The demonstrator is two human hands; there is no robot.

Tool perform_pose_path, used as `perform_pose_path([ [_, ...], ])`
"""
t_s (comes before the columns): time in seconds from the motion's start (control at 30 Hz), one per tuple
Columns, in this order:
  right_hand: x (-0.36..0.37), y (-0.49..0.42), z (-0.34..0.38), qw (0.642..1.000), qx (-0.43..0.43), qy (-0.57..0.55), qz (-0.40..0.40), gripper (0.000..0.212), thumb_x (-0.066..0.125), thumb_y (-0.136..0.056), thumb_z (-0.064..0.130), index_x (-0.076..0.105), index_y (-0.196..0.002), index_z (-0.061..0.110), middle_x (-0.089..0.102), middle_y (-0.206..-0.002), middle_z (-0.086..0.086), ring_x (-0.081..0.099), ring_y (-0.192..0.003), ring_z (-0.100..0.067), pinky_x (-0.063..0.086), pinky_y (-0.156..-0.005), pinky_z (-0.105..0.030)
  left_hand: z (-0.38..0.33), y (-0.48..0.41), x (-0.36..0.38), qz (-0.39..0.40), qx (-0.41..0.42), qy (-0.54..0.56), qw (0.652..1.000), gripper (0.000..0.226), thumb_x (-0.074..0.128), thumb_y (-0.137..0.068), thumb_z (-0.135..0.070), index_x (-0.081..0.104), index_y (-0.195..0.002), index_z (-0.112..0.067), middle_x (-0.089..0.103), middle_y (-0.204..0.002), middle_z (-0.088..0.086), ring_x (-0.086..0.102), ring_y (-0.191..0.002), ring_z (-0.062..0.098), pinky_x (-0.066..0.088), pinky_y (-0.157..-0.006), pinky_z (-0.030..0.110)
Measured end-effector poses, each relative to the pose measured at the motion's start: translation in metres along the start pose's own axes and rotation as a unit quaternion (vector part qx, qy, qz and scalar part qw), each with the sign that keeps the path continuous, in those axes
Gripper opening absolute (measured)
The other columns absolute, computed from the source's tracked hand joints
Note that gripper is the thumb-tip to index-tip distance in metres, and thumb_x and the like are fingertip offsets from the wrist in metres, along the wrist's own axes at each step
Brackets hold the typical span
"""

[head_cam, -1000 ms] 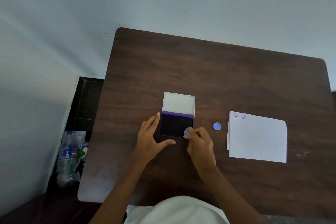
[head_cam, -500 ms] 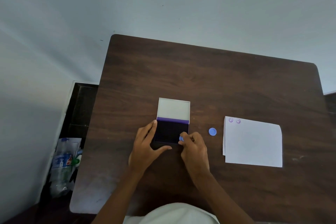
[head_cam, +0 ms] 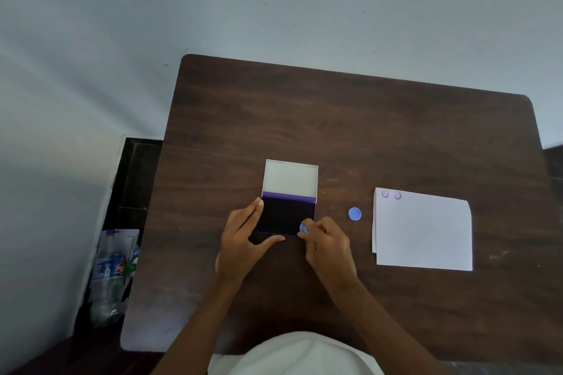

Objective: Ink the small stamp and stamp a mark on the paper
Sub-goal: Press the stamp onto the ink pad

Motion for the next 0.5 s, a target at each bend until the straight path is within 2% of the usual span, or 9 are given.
perform_pose_path([
  [0.13,0.002,-0.003,-0.003,0.999,-0.029,0.019,-0.033,0.038,0.084,-0.070,0.009,0.068,-0.105,0.011,0.066,-0.082,-0.007,0.061,-0.069,-0.013,0.046,-0.062,-0.018,-0.003,0.001,0.003,-0.010,0.010,-0.006,1.000,0.076,0.078,-0.074,-0.045,0.059,-0.128,0.006,0.063,-0.128,0.017,0.061,-0.109,0.025,0.055,-0.093,0.035],
  [0.23,0.000,-0.004,0.001,0.997,-0.049,0.021,-0.049,0.039,0.082,-0.070,0.010,0.066,-0.105,0.013,0.066,-0.084,-0.005,0.061,-0.071,-0.012,0.043,-0.063,-0.015,-0.005,0.001,0.003,-0.014,0.012,-0.023,1.000,0.076,0.076,-0.075,-0.046,0.059,-0.128,0.006,0.064,-0.127,0.018,0.062,-0.106,0.026,0.055,-0.091,0.036],
  [0.3,-0.003,-0.004,0.004,0.997,-0.058,0.017,-0.051,0.039,0.080,-0.072,0.010,0.065,-0.107,0.013,0.066,-0.089,-0.006,0.062,-0.075,-0.012,0.048,-0.065,-0.017,-0.007,0.001,0.003,-0.018,0.011,-0.035,0.999,0.076,0.074,-0.076,-0.047,0.058,-0.129,0.005,0.064,-0.127,0.018,0.062,-0.105,0.026,0.055,-0.091,0.037],
  [0.37,-0.003,-0.004,0.007,0.998,-0.055,0.012,-0.040,0.038,0.076,-0.078,0.011,0.063,-0.113,0.013,0.065,-0.097,-0.007,0.063,-0.082,-0.014,0.054,-0.070,-0.022,-0.007,0.001,0.002,-0.021,0.008,-0.042,0.999,0.076,0.070,-0.079,-0.051,0.058,-0.129,0.004,0.065,-0.126,0.018,0.062,-0.104,0.026,0.055,-0.090,0.037],
  [0.5,-0.007,-0.003,-0.006,0.998,-0.016,-0.055,-0.008,0.033,0.067,-0.088,0.014,0.061,-0.120,0.012,0.062,-0.114,-0.010,0.060,-0.097,-0.016,0.049,-0.086,-0.023,-0.009,0.002,0.002,-0.024,-0.005,-0.053,0.998,0.083,0.052,-0.087,-0.066,0.056,-0.132,0.002,0.063,-0.128,0.017,0.060,-0.106,0.027,0.054,-0.092,0.039],
])
Point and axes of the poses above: each hand's wrist, its own y-axis away from the middle knuckle, its own x-axis out of the palm, z = x × y, the point moved 7 cm from there along -y, towards the middle knuckle
